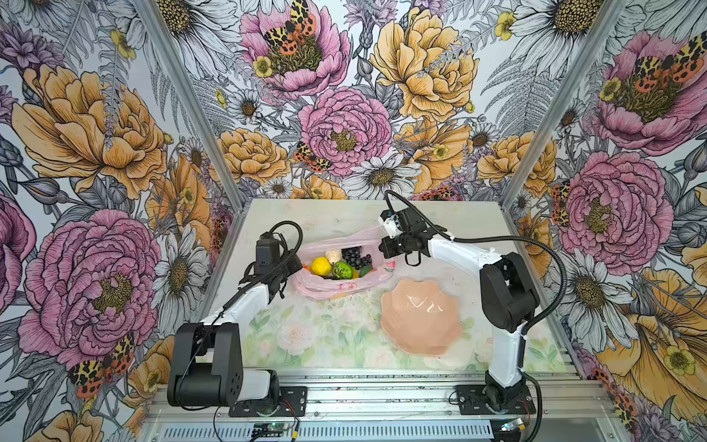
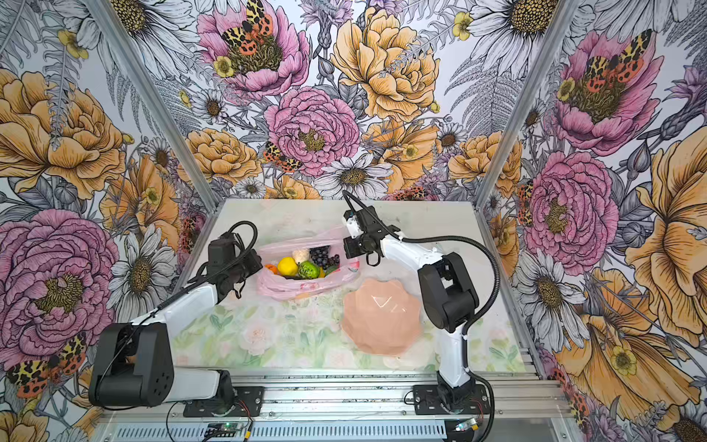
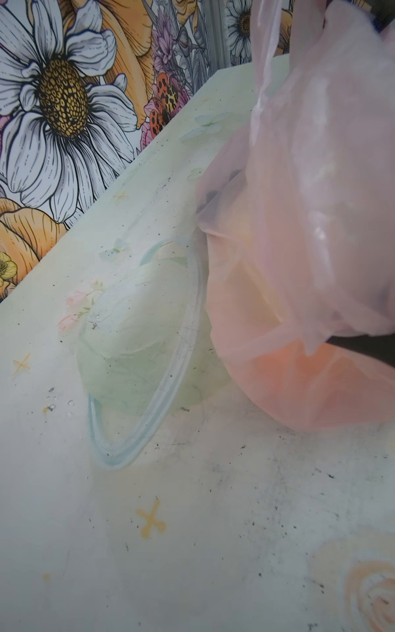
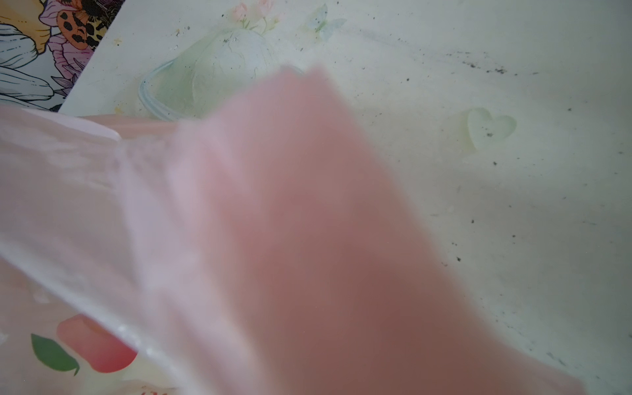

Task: Take fruits out of the plastic bag
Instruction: Spread open the plastic bag at the center of the table, then pick up the fruit from the plastic bag.

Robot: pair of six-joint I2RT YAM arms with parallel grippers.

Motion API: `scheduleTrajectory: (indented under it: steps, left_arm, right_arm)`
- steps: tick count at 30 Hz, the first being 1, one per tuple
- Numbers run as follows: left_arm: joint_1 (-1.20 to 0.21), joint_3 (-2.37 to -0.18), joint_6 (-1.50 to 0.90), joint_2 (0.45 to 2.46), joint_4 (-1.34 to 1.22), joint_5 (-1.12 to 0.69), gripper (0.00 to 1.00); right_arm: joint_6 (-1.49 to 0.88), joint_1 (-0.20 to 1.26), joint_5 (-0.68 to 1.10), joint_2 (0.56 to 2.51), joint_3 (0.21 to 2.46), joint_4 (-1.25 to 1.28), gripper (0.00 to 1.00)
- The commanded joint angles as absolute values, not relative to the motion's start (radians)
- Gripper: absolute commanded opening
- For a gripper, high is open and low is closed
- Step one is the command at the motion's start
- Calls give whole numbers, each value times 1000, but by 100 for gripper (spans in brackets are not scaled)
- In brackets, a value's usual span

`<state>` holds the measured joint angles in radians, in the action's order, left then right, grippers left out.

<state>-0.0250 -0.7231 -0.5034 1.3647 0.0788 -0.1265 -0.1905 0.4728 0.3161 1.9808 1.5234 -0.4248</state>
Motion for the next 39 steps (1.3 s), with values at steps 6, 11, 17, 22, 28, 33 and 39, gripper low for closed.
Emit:
scheduleTrajectory:
  steps: [6,11,17,22,28,33,39]
  left_arm:
    - [-106,-731,-467,1383,67,-105,0]
    - [-152,-744,-434,1405,108,-84,2]
    - [-170,-713,-423,1387,117,-60,4]
    - [-172,-672,-408,1358,90,-49,4]
    - [-177,-626,-387,1328,44,-58,3]
    - [-179,-615,-387,1334,14,-86,2]
    - [-179,-615,-388,1326,17,-88,2]
  right_arm:
    - [-211,472,282,2028,1586,-415,10]
    - [-237,483,202,1986,1567,-420,42]
    - [-272,536,62,1860,1491,-434,67]
    - [-310,620,-62,1769,1436,-444,75]
    - [-470,748,-94,1765,1459,-441,75]
    - [-567,831,-68,1892,1554,-442,73]
    - [-698,839,-43,2002,1606,-422,73]
